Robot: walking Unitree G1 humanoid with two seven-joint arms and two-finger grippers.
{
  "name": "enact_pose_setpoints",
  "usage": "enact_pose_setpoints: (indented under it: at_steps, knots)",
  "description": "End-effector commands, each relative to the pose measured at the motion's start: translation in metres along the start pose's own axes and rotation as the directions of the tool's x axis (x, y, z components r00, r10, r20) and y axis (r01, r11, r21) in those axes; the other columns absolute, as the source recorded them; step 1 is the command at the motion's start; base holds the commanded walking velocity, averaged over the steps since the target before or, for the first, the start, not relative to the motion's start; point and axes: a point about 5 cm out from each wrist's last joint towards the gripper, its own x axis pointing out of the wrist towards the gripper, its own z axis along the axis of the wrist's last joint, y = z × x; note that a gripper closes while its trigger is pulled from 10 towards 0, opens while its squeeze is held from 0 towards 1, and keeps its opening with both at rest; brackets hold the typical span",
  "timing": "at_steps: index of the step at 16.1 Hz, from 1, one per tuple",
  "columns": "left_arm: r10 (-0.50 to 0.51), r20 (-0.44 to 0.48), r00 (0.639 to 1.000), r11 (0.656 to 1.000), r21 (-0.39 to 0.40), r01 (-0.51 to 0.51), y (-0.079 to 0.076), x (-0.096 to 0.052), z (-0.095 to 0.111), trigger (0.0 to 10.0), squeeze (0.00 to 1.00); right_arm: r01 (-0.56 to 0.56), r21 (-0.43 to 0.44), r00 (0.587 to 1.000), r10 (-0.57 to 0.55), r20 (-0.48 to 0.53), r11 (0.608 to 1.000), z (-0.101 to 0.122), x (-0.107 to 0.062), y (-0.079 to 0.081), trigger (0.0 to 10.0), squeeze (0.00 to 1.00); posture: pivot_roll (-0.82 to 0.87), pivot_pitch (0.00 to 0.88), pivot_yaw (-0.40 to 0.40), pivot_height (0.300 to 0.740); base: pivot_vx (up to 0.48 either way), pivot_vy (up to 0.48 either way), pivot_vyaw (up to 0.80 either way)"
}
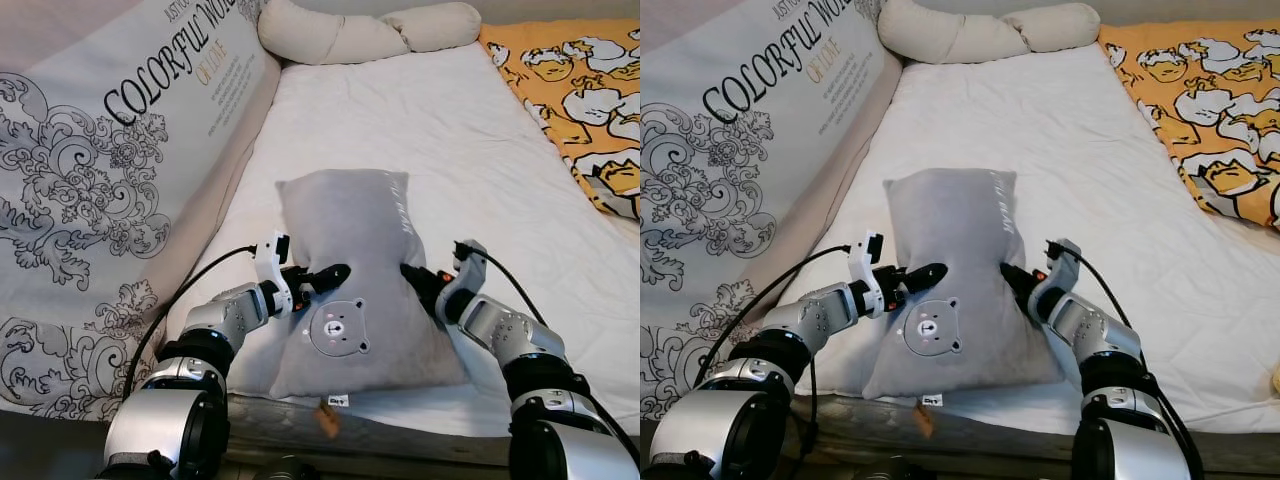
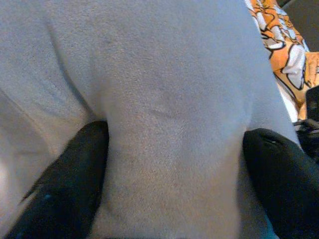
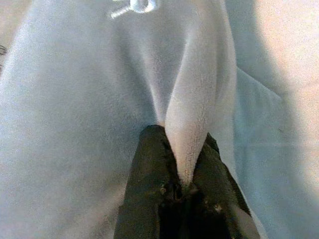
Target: Clean up the room
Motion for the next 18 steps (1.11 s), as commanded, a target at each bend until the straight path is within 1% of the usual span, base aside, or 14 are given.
enact_pose_setpoints:
  at_steps: [1, 3, 4, 5, 6, 7, 9, 11, 12, 14, 15, 16, 17, 18]
  knots:
    - [0.003, -0.018, 1.0, 1.0, -0.001, -0.003, -0.001, 0.002, 0.0, 0.0, 0.0, -0.076, -0.007, 0.997, 0.076, 0.018, 0.997, 0.005, 0.01, 0.022, 0.0, 0.0, -0.09, 0.0, 0.168, 0.74, 0.0, 0.0, 0.0]
    - [-0.007, -0.005, 1.0, 1.0, 0.008, 0.007, -0.002, 0.0, 0.005, 0.0, 0.0, -0.115, -0.014, 0.992, 0.116, 0.042, 0.993, 0.006, 0.011, 0.03, 0.0, 0.0, -0.11, 0.0, 0.173, 0.74, 0.0, 0.0, 0.0]
    - [-0.014, -0.005, 1.0, 1.0, 0.027, 0.014, -0.003, 0.0, 0.008, 0.0, 0.0, -0.135, -0.018, 0.989, 0.136, 0.063, 0.991, 0.01, 0.01, 0.034, 0.0, 0.0, -0.11, 0.0, 0.173, 0.74, 0.0, 0.0, 0.0]
    - [-0.021, -0.014, 1.0, 0.998, 0.062, 0.021, -0.006, 0.001, 0.01, 0.0, 0.0, -0.154, -0.03, 0.983, 0.156, 0.092, 0.988, 0.014, 0.009, 0.037, 0.0, 0.0, -0.1, 0.0, 0.166, 0.74, 0.0, 0.0, 0.0]
    - [-0.032, -0.035, 0.999, 0.992, 0.118, 0.036, -0.01, 0.004, 0.013, 0.0, 0.0, -0.172, -0.056, 0.974, 0.178, 0.139, 0.983, 0.022, 0.008, 0.042, 0.0, 0.0, -0.09, 0.0, 0.161, 0.74, 0.0, 0.0, 0.0]
    - [-0.048, -0.049, 0.998, 0.98, 0.191, 0.056, -0.018, 0.007, 0.02, 0.0, 0.0, -0.189, -0.082, 0.959, 0.202, 0.198, 0.978, 0.032, 0.006, 0.05, 0.0, 0.0, -0.09, 0.0, 0.157, 0.74, 0.0, 0.0, 0.0]
    - [-0.092, 0.004, 0.996, 0.976, 0.201, 0.09, -0.031, 0.011, 0.036, 0.0, 0.0, -0.201, -0.119, 0.942, 0.226, 0.247, 0.972, 0.043, 0.003, 0.061, 0.0, 0.0, -0.08, 0.0, 0.151, 0.74, 0.0, 0.0, 0.0]
    - [-0.144, 0.08, 0.986, 0.97, 0.207, 0.125, -0.049, 0.013, 0.055, 0.0, 0.0, -0.221, -0.153, 0.929, 0.256, 0.266, 0.963, 0.051, -0.001, 0.074, 0.0, 0.0, -0.08, 0.0, 0.143, 0.74, 0.0, 0.0, 0.0]
    - [-0.153, 0.101, 0.983, 0.968, 0.215, 0.128, -0.054, 0.013, 0.06, 0.0, 0.0, -0.227, -0.171, 0.923, 0.268, 0.276, 0.959, 0.051, -0.001, 0.077, 0.0, 0.0, -0.07, 0.0, 0.141, 0.74, 0.0, 0.0, 0.0]
    - [-0.154, 0.116, 0.981, 0.968, 0.218, 0.126, -0.056, 0.013, 0.063, 0.0, 0.0, -0.217, -0.18, 0.921, 0.263, 0.289, 0.959, 0.051, -0.001, 0.077, 0.0, 0.0, -0.07, 0.0, 0.14, 0.74, 0.0, 0.0, 0.0]
    - [-0.142, 0.159, 0.977, 0.968, 0.228, 0.103, -0.06, 0.011, 0.07, 0.0, 0.0, -0.198, -0.171, 0.92, 0.243, 0.308, 0.965, 0.047, 0.001, 0.077, 0.0, 0.0, -0.06, 0.0, 0.138, 0.74, 0.0, 0.0, 0.0]
    - [-0.129, 0.179, 0.975, 0.969, 0.232, 0.085, -0.06, 0.009, 0.072, 0.0, 0.0, -0.184, -0.169, 0.924, 0.229, 0.307, 0.968, 0.046, 0.002, 0.076, 0.0, 0.0, -0.06, 0.0, 0.139, 0.74, 0.0, 0.0, 0.0]
    - [-0.098, 0.207, 0.973, 0.961, 0.275, 0.038, -0.058, 0.006, 0.075, 0.0, 0.0, -0.157, -0.172, 0.934, 0.202, 0.294, 0.973, 0.043, 0.002, 0.074, 0.0, 0.0, -0.06, 0.0, 0.14, 0.74, 0.0, 0.0, 0.0]
    - [-0.08, 0.226, 0.971, 0.954, 0.301, 0.009, -0.056, 0.003, 0.077, 0.0, 0.0, -0.154, -0.187, 0.936, 0.204, 0.286, 0.97, 0.041, 0.001, 0.073, 0.0, 0.0, -0.05, 0.0, 0.14, 0.74, 0.0, 0.0, 0.0]
